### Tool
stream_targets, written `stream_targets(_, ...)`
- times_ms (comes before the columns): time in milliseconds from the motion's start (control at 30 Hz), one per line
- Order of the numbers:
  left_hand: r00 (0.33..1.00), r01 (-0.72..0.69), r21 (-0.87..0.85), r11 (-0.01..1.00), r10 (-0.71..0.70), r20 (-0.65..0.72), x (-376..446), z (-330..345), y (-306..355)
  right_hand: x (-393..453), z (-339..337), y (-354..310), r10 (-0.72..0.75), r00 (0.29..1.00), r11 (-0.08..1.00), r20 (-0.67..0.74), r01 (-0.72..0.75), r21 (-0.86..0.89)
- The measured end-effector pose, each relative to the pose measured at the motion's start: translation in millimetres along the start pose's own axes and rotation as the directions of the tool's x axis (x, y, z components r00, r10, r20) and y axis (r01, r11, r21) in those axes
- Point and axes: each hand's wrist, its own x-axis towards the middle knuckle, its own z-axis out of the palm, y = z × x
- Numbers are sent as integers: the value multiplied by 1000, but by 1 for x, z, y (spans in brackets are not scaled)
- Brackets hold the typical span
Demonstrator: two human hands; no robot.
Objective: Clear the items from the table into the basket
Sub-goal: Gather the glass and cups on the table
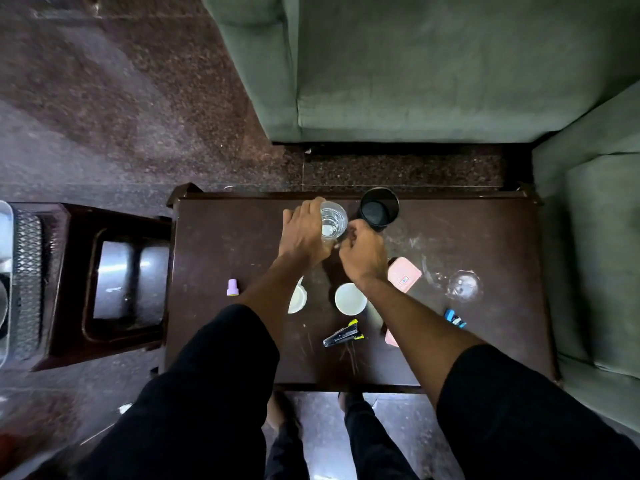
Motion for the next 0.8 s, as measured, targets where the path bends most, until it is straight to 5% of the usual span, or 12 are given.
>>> stream_targets(800,987,41,-65,997,-31,155,16,-10,-2,6,-3,-4,-83,997,991,8,83,-108)
